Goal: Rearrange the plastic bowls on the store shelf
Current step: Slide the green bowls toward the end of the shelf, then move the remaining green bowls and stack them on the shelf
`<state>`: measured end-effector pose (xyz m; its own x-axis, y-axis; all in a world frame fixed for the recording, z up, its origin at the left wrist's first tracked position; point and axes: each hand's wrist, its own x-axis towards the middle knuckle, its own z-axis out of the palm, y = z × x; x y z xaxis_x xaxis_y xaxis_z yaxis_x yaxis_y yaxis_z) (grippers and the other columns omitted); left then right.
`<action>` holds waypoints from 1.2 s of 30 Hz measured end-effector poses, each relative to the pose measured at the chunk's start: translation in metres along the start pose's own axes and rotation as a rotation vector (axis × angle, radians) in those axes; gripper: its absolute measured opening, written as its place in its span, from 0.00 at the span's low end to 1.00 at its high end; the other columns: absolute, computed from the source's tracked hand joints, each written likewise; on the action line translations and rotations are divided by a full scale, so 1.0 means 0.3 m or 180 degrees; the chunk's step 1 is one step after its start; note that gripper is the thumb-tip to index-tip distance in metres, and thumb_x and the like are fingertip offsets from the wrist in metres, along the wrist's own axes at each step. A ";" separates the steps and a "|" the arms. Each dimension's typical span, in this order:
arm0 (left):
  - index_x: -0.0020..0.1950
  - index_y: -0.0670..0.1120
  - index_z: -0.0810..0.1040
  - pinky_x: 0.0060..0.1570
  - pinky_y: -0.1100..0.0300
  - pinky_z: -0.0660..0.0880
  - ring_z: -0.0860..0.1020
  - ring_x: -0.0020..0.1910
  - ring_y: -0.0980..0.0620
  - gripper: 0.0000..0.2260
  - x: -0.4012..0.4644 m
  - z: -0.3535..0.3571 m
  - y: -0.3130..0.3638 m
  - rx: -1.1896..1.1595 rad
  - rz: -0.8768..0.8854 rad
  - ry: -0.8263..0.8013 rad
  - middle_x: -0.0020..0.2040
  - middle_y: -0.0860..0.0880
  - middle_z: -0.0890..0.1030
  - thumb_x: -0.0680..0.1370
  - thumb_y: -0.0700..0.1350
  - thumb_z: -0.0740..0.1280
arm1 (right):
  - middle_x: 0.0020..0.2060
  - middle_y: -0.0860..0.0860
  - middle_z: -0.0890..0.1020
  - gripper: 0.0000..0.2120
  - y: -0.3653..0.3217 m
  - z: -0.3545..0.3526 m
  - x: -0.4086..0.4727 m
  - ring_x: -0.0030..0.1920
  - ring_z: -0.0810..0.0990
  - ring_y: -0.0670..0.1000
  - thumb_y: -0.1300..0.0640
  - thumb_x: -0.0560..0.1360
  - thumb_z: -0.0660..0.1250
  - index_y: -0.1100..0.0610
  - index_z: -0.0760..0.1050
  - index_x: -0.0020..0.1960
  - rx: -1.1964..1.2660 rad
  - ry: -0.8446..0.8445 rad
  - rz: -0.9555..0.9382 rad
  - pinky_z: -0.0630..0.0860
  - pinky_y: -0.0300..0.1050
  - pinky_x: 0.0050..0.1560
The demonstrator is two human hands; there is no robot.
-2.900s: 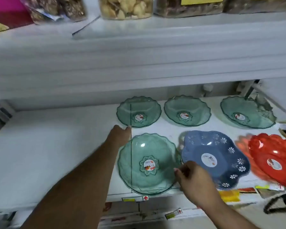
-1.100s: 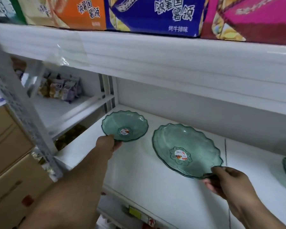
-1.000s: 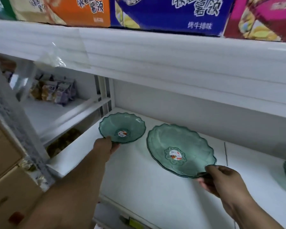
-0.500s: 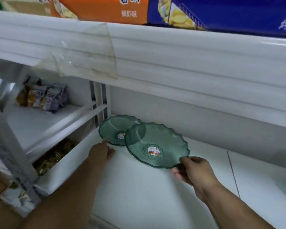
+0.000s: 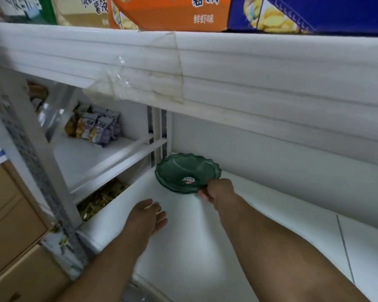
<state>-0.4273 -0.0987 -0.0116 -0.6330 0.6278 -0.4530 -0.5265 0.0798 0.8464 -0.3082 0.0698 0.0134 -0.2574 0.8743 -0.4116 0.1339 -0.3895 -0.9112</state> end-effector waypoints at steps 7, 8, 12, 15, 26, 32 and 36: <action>0.71 0.39 0.69 0.60 0.44 0.76 0.78 0.60 0.37 0.17 -0.034 0.007 0.009 0.0113 -0.0018 -0.0009 0.65 0.35 0.76 0.81 0.32 0.60 | 0.31 0.58 0.80 0.13 0.006 0.046 0.053 0.29 0.80 0.53 0.54 0.81 0.65 0.66 0.76 0.52 -0.0153 0.0089 0.0112 0.83 0.48 0.38; 0.71 0.39 0.69 0.60 0.45 0.76 0.78 0.60 0.37 0.17 -0.040 0.006 0.008 0.0155 -0.0019 0.0001 0.65 0.36 0.76 0.81 0.32 0.60 | 0.31 0.58 0.80 0.13 0.011 0.044 0.045 0.31 0.81 0.54 0.55 0.81 0.65 0.67 0.77 0.51 -0.0277 0.0080 0.0101 0.83 0.50 0.41; 0.71 0.40 0.70 0.58 0.46 0.77 0.78 0.60 0.37 0.17 -0.115 0.023 0.008 0.0441 0.0023 -0.0056 0.65 0.36 0.76 0.81 0.33 0.61 | 0.38 0.57 0.81 0.10 0.040 -0.028 -0.019 0.40 0.80 0.55 0.56 0.79 0.67 0.62 0.77 0.43 -0.0626 -0.0015 -0.0044 0.81 0.55 0.54; 0.72 0.42 0.69 0.62 0.48 0.75 0.78 0.60 0.39 0.20 -0.193 0.073 0.008 0.0967 0.0088 -0.0191 0.65 0.39 0.76 0.81 0.35 0.63 | 0.52 0.59 0.81 0.13 0.043 -0.121 -0.104 0.51 0.79 0.55 0.52 0.80 0.64 0.61 0.76 0.45 -0.1350 -0.0284 -0.0133 0.77 0.49 0.56; 0.81 0.51 0.53 0.74 0.54 0.61 0.63 0.77 0.46 0.32 -0.611 0.295 -0.228 0.4169 0.0827 -0.1052 0.80 0.46 0.59 0.81 0.57 0.60 | 0.79 0.55 0.63 0.35 0.152 -0.660 -0.659 0.78 0.61 0.57 0.38 0.80 0.57 0.56 0.57 0.80 -0.3563 -0.0442 -0.1155 0.59 0.49 0.76; 0.81 0.52 0.48 0.77 0.48 0.56 0.56 0.79 0.44 0.33 -0.819 0.460 -0.377 0.5236 0.1194 -0.1231 0.82 0.48 0.52 0.80 0.60 0.57 | 0.82 0.56 0.49 0.36 0.289 -1.003 -0.860 0.81 0.41 0.59 0.38 0.81 0.50 0.56 0.48 0.82 -0.5033 -0.0066 -0.1287 0.42 0.60 0.79; 0.81 0.52 0.48 0.77 0.47 0.56 0.55 0.79 0.44 0.33 -0.937 0.571 -0.450 0.5469 0.1439 -0.1485 0.82 0.48 0.51 0.80 0.60 0.56 | 0.82 0.57 0.49 0.36 0.318 -1.167 -0.962 0.81 0.42 0.59 0.38 0.81 0.50 0.56 0.49 0.82 -0.5013 0.0256 -0.1136 0.43 0.61 0.78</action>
<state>-0.0809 -0.1533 0.0493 -0.1960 0.9385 -0.2844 0.9031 0.2857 0.3206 0.1139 -0.1181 0.0511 -0.4477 0.8823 -0.1452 0.8926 0.4506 -0.0137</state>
